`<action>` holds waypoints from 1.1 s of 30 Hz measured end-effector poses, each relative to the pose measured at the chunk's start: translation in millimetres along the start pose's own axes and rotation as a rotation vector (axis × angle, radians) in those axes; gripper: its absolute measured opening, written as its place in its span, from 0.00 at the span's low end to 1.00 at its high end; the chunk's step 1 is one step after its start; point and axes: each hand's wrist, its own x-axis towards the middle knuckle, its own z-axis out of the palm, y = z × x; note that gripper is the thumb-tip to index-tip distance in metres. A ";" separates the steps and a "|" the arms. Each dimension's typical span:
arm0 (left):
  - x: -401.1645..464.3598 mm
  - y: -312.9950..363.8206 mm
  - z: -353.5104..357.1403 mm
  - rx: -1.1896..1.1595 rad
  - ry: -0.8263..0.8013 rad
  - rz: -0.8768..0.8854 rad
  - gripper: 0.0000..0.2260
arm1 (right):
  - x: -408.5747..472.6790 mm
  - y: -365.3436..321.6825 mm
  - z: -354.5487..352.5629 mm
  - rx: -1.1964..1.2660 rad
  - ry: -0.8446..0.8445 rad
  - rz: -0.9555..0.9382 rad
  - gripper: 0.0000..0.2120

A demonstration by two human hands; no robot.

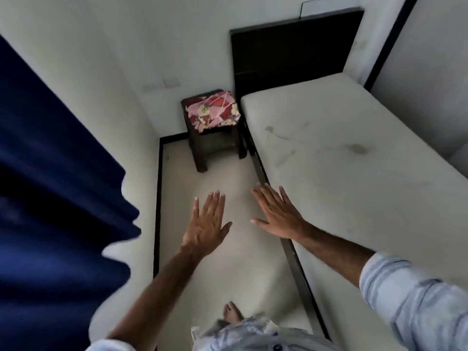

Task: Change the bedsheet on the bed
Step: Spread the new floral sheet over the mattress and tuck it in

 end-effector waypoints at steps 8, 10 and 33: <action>185.9 -130.7 -20.3 -0.037 0.017 0.135 0.35 | 189.6 35.0 -28.0 0.009 0.031 0.122 0.42; 235.3 -151.8 -20.6 -0.032 0.029 0.148 0.34 | 239.3 54.0 -27.9 0.023 0.041 0.126 0.44; 784.1 -431.7 35.1 -0.195 -0.161 0.062 0.30 | 801.6 277.5 -24.3 0.086 -0.178 0.150 0.40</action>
